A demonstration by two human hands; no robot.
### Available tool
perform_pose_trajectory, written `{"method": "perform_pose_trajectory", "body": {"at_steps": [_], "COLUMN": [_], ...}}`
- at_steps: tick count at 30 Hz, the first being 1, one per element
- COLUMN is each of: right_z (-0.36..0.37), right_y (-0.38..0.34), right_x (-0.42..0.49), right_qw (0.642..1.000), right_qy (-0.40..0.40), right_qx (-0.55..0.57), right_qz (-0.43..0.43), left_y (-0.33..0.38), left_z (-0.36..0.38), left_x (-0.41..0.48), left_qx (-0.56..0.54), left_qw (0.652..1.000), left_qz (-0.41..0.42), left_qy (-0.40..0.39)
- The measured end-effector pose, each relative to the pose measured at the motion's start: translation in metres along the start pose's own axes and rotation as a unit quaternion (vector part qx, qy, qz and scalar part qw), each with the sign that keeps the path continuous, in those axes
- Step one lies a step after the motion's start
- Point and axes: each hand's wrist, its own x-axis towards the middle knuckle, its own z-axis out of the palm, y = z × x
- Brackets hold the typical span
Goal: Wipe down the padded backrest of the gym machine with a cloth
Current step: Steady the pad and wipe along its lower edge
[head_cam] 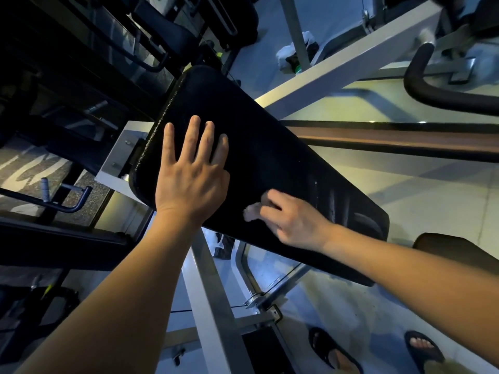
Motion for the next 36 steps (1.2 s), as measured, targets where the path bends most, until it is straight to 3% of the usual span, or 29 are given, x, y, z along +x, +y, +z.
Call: {"method": "perform_pose_trajectory", "body": {"at_steps": [2,4,6,9,11,14,18,20,22,25,29,33,36], "right_z": [-0.013,-0.023,-0.019,0.001,0.006,0.001,-0.024,-0.024,-0.013,0.007,0.007,-0.017,-0.011], "right_y": [0.024,0.044,0.046,0.010,-0.012,-0.009,0.001,0.008,0.014,0.015,0.028,0.062,0.067], "right_x": [0.011,0.032,0.041,0.018,-0.015,-0.041,-0.030,-0.018,-0.010,-0.021,-0.035,-0.011,-0.004], "right_qw": [0.994,0.958,0.934,0.958,0.981,0.971,0.915,0.908,0.909,0.924,0.951,0.904,0.902], "right_qy": [0.064,0.164,0.199,0.184,0.117,0.045,0.105,0.157,0.181,0.149,0.111,0.214,0.205], "right_qx": [-0.012,-0.001,0.004,0.014,0.039,0.090,0.154,0.159,0.132,0.097,0.044,0.043,0.048], "right_qz": [0.086,0.235,0.297,0.217,0.153,0.216,0.357,0.355,0.352,0.339,0.285,0.367,0.377], "left_y": [0.001,0.000,-0.001,0.001,0.002,0.004,0.026,0.048,0.069,0.087,0.085,0.085,0.085], "left_z": [0.000,-0.001,-0.001,-0.002,-0.003,-0.006,-0.005,0.001,0.008,0.025,0.037,0.036,0.036], "left_x": [0.000,0.000,0.000,0.000,0.001,0.002,0.008,0.011,0.009,-0.003,-0.006,-0.004,-0.005], "left_qx": [-0.004,-0.007,-0.004,0.005,0.010,0.021,-0.051,-0.072,-0.083,-0.037,-0.009,-0.018,-0.019], "left_qw": [1.000,1.000,1.000,1.000,1.000,0.999,0.998,0.997,0.995,0.992,0.991,0.992,0.991], "left_qz": [0.000,-0.001,0.000,0.007,0.012,-0.001,-0.026,0.018,0.060,0.101,0.119,0.113,0.117], "left_qy": [0.001,0.001,-0.002,-0.010,-0.017,-0.029,0.010,0.032,0.006,-0.067,-0.055,-0.051,-0.057]}}
